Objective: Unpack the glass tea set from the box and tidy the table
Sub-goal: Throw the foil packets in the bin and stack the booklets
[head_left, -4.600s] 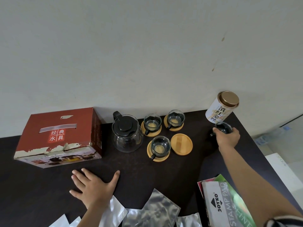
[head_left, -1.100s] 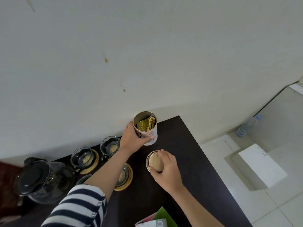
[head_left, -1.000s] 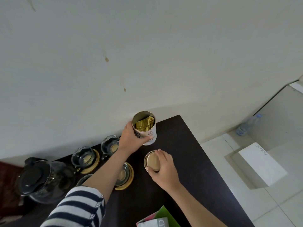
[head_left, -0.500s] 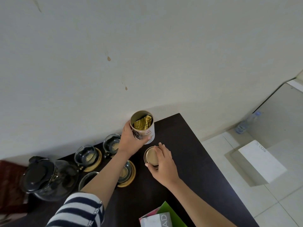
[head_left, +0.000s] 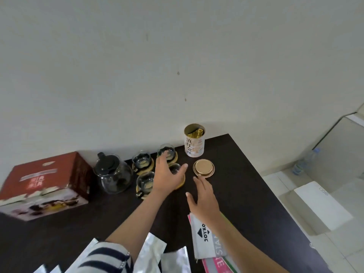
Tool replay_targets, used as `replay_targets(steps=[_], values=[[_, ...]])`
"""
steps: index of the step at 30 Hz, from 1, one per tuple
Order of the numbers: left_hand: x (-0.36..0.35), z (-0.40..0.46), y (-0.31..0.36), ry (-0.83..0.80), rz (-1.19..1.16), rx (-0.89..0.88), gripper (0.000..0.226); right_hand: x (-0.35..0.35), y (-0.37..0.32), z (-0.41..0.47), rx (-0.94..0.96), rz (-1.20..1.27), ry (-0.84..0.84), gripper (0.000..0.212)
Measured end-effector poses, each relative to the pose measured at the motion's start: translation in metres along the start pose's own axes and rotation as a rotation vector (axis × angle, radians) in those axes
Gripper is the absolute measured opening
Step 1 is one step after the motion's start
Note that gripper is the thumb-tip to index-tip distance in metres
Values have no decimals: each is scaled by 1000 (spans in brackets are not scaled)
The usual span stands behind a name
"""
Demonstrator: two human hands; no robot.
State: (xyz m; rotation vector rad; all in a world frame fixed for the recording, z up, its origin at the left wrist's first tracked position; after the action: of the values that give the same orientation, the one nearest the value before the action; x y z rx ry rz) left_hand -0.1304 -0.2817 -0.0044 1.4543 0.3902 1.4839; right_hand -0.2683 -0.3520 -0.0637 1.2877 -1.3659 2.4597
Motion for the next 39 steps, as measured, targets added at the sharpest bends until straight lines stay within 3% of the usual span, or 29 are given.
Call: replay_targets(steps=[6, 10, 14, 19, 22, 25, 30, 34, 37, 39], values=[[101, -90, -39, 81, -98, 49, 68, -11, -45, -101, 5, 50, -19, 59], [175, -161, -100, 121, -78, 180, 62, -22, -63, -171, -30, 87, -114, 52], [245, -222, -176, 208, 40, 342, 63, -31, -55, -229, -125, 83, -95, 51], [311, -283, -268, 367, 324, 595, 82, -27, -16, -265, -372, -61, 19, 59], [314, -305, -298, 275, 335, 693, 88, -38, -21, -277, -319, -227, -42, 64], [294, -314, -293, 183, 368, 654, 75, -59, -44, -290, -284, -254, -115, 64], [241, -310, -254, 56, 111, 524, 82, -102, -89, -319, -129, -226, -239, 58], [238, -295, -236, 109, -20, 459, 80, -101, -98, -305, -78, -47, -170, 46], [258, -272, -259, 177, 119, 443, 78, -89, -86, -264, -85, -85, -68, 49], [275, -254, -285, 209, 248, 482, 78, -90, -77, -230, -115, -171, -91, 58]])
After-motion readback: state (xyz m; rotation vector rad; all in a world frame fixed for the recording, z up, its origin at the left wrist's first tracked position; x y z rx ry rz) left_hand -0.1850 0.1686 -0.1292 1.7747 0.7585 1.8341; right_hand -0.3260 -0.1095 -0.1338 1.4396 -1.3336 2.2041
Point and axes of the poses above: each hand's wrist, its own z-axis towards the middle knuckle, its own x-axis out of the back of the hand, y = z × x, the point moved 7 cm from there along z, towards the middle knuckle, and after that the axes turned 12 degrees about y, right-handed, at the moved point
